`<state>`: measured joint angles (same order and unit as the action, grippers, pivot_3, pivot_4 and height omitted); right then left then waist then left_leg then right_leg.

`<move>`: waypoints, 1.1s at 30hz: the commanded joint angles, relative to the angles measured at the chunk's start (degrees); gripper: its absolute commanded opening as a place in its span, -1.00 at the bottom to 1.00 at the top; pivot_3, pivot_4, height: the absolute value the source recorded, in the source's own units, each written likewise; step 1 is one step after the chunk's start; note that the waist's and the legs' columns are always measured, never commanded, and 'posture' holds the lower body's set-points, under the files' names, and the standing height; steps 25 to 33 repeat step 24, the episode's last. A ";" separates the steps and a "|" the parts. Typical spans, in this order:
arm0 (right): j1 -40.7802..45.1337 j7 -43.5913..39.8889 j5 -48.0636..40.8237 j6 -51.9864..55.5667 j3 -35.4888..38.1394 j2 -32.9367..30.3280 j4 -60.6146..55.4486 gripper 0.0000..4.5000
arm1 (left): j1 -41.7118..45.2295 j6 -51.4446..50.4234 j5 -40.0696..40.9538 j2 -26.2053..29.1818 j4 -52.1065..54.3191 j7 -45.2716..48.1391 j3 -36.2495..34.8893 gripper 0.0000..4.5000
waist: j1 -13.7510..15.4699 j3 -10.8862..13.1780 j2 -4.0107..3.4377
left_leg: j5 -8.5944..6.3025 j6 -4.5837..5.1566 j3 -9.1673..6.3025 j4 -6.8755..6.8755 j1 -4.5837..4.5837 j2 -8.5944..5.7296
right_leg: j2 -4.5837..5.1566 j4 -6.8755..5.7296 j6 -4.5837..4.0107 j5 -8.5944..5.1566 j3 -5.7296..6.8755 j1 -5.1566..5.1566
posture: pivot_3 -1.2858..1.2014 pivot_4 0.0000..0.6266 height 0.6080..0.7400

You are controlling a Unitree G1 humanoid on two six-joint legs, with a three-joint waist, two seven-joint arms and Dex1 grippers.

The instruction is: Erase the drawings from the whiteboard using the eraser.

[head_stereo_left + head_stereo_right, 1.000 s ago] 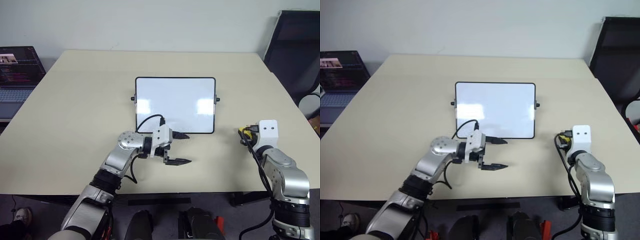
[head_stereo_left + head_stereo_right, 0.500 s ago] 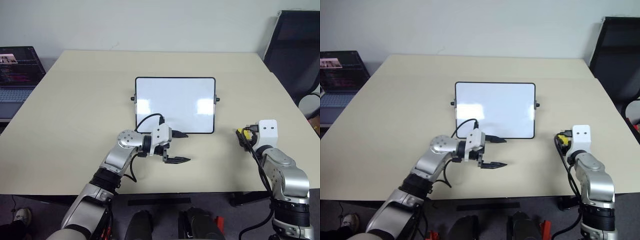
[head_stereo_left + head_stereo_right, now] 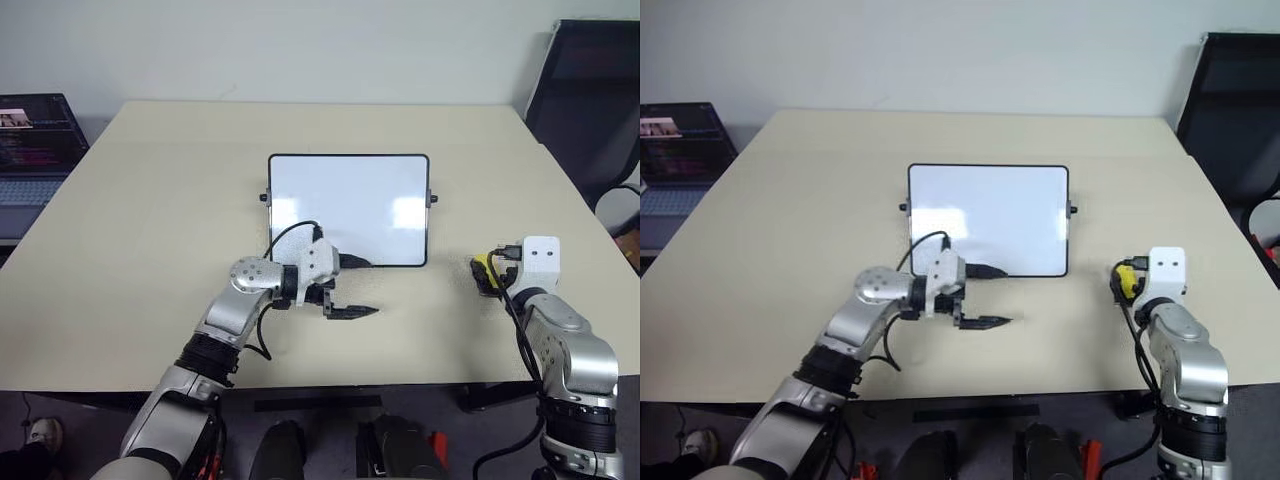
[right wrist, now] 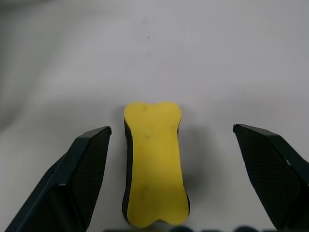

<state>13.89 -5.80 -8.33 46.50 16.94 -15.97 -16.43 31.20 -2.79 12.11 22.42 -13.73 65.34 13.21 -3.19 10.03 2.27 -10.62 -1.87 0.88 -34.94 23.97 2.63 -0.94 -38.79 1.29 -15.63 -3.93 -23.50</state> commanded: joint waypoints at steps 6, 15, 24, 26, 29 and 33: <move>-3.65 1.68 0.82 -15.21 0.44 2.84 -6.14 0.97 | -11.10 -8.56 2.39 0.15 10.48 -24.49 -18.11 1.00 | -0.11 -0.02 -0.02 | 0.00 0.00 -0.05 0.01 -0.04 0.07 | 0.01 -0.01 0.00 0.00 -0.05 0.01 | 0.03 -0.52 1.00; -16.86 3.39 6.45 -37.34 -3.76 7.61 -1.84 0.97 | -25.46 -6.82 -2.88 -2.38 19.46 -45.49 -28.12 1.00 | 0.33 -0.03 0.00 | 0.00 -0.01 -0.10 -0.03 -0.07 0.09 | 0.20 -0.02 0.01 0.00 -0.10 0.11 | 0.03 -0.52 1.00; -21.11 4.75 8.14 -39.63 -5.76 8.68 -1.53 0.97 | -36.27 -11.28 -1.64 -2.80 30.21 -47.52 -28.59 1.00 | 0.33 -0.04 0.00 | 0.00 -0.01 -0.10 -0.01 -0.13 0.19 | 0.48 -0.05 -0.43 -0.27 -0.11 0.13 | 0.03 -0.52 1.00; -21.11 4.75 8.14 -39.63 -5.76 8.68 -1.53 0.97 | -36.27 -11.28 -1.64 -2.80 30.21 -47.52 -28.59 1.00 | 0.33 -0.04 0.00 | 0.00 -0.01 -0.10 -0.01 -0.13 0.19 | 0.48 -0.05 -0.43 -0.27 -0.11 0.13 | 0.03 -0.52 1.00; -21.11 4.75 8.14 -39.63 -5.76 8.68 -1.53 0.97 | -36.27 -11.28 -1.64 -2.80 30.21 -47.52 -28.59 1.00 | 0.33 -0.04 0.00 | 0.00 -0.01 -0.10 -0.01 -0.13 0.19 | 0.48 -0.05 -0.43 -0.27 -0.11 0.13 | 0.03 -0.52 1.00; -21.11 4.75 8.14 -39.63 -5.76 8.68 -1.53 0.97 | -36.27 -11.28 -1.64 -2.80 30.21 -47.52 -28.59 1.00 | 0.33 -0.04 0.00 | 0.00 -0.01 -0.10 -0.01 -0.13 0.19 | 0.48 -0.05 -0.43 -0.27 -0.11 0.13 | 0.03 -0.52 1.00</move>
